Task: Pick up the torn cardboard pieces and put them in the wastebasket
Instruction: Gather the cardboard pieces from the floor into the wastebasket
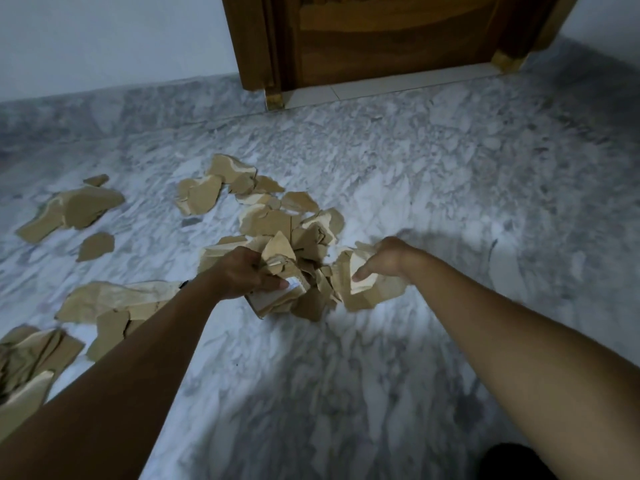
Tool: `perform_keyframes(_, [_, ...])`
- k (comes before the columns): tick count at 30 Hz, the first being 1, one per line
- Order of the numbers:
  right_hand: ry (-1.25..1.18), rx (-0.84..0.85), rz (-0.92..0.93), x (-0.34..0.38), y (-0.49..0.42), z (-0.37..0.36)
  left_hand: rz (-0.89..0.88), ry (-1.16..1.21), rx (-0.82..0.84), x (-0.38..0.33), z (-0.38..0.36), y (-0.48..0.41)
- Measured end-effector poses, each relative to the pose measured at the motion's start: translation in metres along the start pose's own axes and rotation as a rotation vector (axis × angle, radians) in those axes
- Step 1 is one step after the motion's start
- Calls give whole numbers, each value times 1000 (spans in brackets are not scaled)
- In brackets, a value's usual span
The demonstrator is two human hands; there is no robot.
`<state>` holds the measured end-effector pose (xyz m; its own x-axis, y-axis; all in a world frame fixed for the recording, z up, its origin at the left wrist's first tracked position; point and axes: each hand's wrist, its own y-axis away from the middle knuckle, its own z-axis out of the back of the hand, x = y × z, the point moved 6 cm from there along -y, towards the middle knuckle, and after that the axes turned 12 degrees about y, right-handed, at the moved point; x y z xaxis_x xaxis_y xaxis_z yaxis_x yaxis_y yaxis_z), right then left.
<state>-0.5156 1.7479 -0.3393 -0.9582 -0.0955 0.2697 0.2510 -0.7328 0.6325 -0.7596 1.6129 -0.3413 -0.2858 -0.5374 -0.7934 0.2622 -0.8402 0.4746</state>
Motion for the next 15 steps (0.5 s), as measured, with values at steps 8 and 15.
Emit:
perform_keyframes(8, [29,-275,-160,3,-3,-42,15,-83,25,16,-12,-4])
perform_keyframes(15, [-166,-293,49,-7,-1,-4,-18,-73,37,5,-14,-5])
